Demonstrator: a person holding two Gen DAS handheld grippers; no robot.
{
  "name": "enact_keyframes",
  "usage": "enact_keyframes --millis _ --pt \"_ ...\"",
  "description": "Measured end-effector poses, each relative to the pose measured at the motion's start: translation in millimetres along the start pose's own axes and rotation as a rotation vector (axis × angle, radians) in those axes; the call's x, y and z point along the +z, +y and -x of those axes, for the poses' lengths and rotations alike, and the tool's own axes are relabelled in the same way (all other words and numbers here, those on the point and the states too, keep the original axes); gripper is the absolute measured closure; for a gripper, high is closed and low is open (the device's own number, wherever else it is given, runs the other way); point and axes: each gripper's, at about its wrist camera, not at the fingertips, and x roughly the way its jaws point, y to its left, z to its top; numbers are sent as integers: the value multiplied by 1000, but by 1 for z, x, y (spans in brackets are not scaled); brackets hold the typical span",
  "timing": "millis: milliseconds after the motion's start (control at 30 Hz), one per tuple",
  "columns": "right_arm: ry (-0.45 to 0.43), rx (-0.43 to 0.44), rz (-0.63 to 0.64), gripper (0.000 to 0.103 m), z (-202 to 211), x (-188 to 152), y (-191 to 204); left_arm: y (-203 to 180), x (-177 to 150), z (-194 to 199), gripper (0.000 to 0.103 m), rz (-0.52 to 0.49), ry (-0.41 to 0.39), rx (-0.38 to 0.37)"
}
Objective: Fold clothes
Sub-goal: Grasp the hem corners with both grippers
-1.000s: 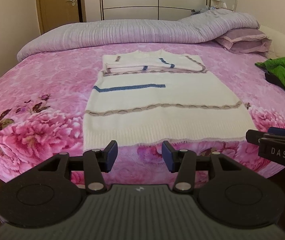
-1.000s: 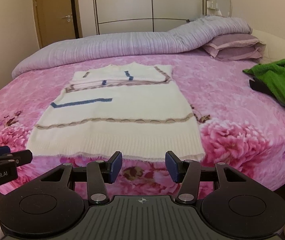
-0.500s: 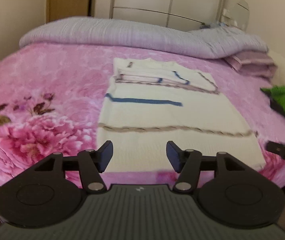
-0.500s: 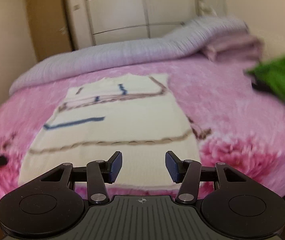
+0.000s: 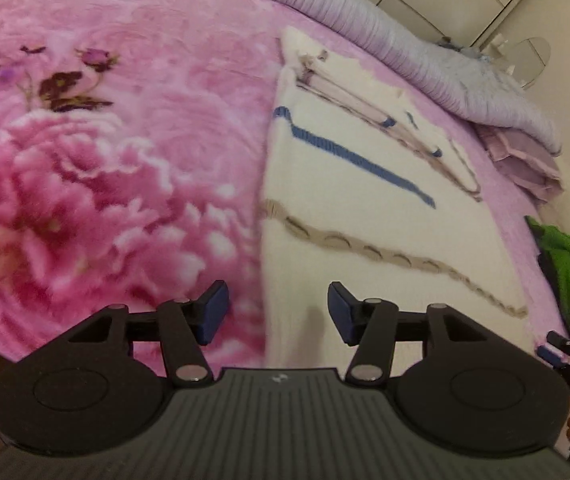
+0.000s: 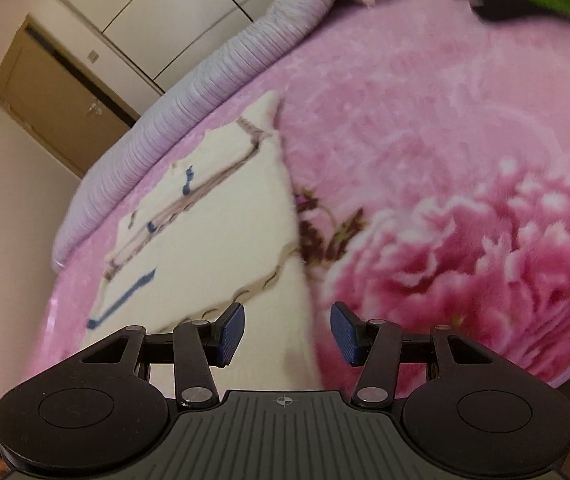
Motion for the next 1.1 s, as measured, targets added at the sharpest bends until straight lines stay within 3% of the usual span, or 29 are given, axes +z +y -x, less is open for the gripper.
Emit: enact_keyframes --millis 300,433,633,700,833,900,1000,1100 --pt "89 207 -222 52 -14 3 -47 21 -1 -11 54 136 18 -245" --pt "139 272 -225 52 -15 -6 -54 33 -9 -11 64 175 41 -310" --pt "135 301 -255 52 -22 -1 -56 39 2 -30 80 241 52 -370" --pt "134 307 -242 58 -24 1 -53 34 4 -40 85 235 68 -385" --pt "152 269 -189 64 -33 5 -43 30 1 -39 86 205 69 -384" --pt "161 262 -178 66 -39 6 -41 34 -3 -36 95 206 67 -384" --pt "180 243 -174 91 -49 6 -38 39 -8 -32 96 209 59 -378" --pt "179 218 -165 94 -50 4 -32 35 -6 -31 96 207 45 -350"
